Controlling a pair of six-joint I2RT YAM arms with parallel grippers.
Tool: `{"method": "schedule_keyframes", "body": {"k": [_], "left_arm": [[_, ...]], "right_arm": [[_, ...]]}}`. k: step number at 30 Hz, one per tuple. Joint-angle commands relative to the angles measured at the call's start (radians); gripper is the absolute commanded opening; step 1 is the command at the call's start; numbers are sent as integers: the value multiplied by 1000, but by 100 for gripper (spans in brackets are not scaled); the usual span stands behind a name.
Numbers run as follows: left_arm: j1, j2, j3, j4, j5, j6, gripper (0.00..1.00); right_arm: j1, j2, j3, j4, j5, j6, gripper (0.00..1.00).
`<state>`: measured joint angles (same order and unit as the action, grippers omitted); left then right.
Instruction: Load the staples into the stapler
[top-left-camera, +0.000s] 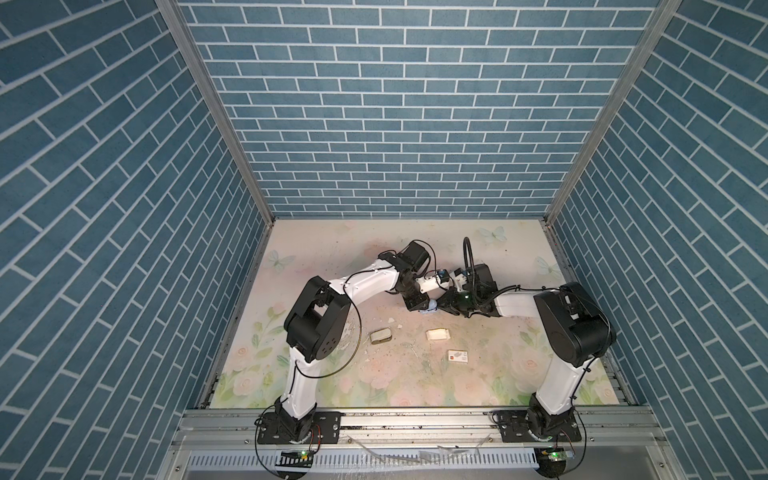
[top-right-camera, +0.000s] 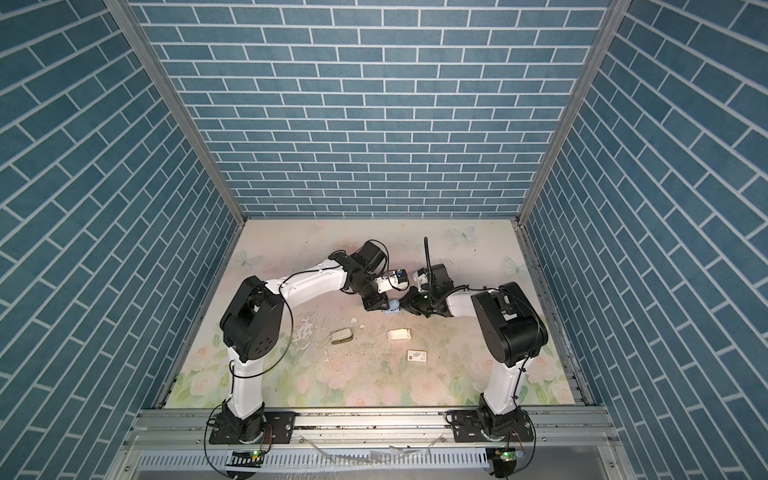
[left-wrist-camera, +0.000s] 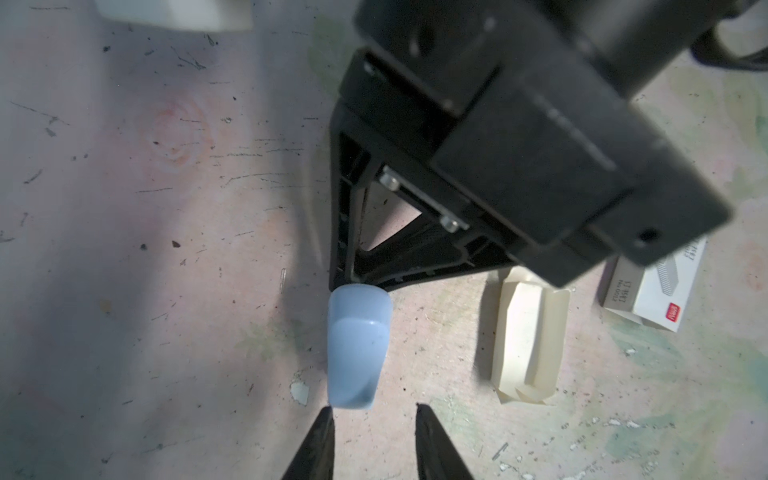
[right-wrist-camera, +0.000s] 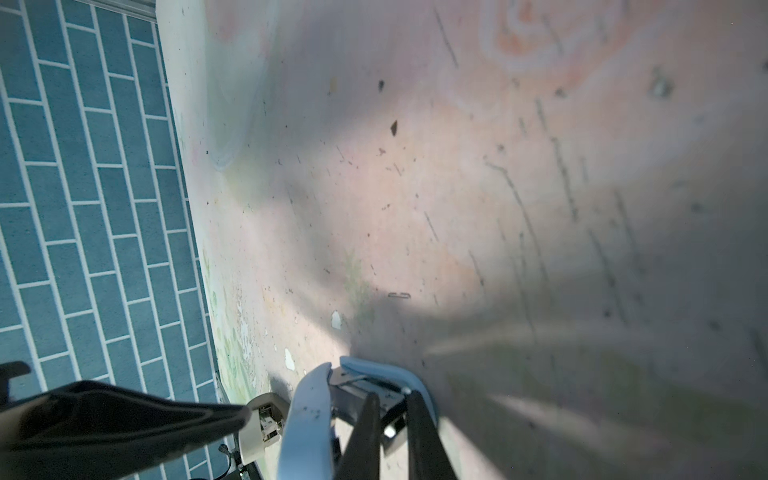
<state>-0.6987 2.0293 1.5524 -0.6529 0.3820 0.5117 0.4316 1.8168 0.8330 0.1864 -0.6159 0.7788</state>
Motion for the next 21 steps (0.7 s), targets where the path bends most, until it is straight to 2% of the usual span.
{"method": "schedule_keyframes", "body": {"k": [1,21], "left_arm": [[-10,21,30,-15,-9,-2,35],[-31,60,73,-19,-30,1,35]], "right_arm": [[-7,-27,2,-82,49,-40,14],[-36,-44,-54,53,-3,17,18]]}}
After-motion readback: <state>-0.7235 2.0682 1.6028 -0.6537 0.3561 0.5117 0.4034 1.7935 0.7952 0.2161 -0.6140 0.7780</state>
